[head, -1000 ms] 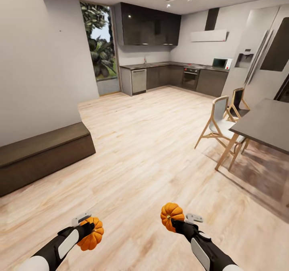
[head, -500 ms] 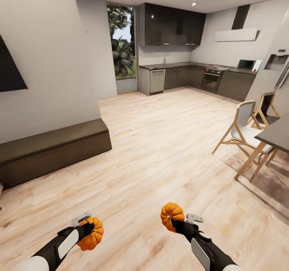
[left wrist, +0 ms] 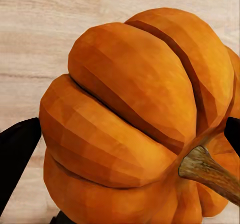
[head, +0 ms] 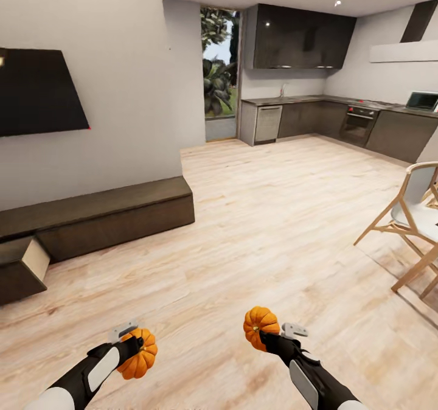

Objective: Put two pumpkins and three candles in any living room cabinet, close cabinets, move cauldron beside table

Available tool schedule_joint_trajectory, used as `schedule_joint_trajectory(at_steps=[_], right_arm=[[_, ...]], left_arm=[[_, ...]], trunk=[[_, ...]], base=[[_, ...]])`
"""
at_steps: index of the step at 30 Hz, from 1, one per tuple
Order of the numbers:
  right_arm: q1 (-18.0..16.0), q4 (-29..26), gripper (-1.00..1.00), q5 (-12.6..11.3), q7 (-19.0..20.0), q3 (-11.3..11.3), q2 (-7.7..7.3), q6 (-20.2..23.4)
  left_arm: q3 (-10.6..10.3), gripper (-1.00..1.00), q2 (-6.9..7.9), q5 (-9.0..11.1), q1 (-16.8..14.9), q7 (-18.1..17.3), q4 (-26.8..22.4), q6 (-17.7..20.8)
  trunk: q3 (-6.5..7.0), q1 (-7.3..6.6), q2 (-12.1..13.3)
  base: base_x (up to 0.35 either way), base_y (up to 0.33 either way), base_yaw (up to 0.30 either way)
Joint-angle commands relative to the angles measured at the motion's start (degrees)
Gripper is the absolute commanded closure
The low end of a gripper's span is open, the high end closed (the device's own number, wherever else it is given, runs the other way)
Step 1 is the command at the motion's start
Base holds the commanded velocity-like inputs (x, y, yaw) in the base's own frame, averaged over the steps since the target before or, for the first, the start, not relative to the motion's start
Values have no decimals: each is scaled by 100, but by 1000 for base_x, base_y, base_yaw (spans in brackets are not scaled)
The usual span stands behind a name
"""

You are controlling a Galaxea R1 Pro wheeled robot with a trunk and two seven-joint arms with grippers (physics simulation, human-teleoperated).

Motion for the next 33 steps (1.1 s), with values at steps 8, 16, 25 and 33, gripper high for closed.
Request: schedule_joint_trajectory(at_steps=[8, 16, 25, 33], right_arm=[[-4, -12, 100, -22, -20, 19, 2, 19], [-4, -12, 100, -22, -20, 21, 2, 19], [-4, -12, 100, 248, -22, 23, 78, 19], [-4, -20, 100, 359, -20, 19, 126, 20]], left_arm=[[-45, 100, 8, 58, -4, 50, -17, 16], [-45, 100, 8, 58, -4, 50, -18, 14], [-45, 100, 10, 58, -3, 50, -18, 14], [-45, 100, 14, 62, -2, 50, -16, 16]], trunk=[[-5, 0, -4], [-5, 0, -4], [-5, 0, -4], [-5, 0, -4]], base=[[7, 248, 291], [114, 257, 291], [237, 214, 291], [254, 202, 120]])
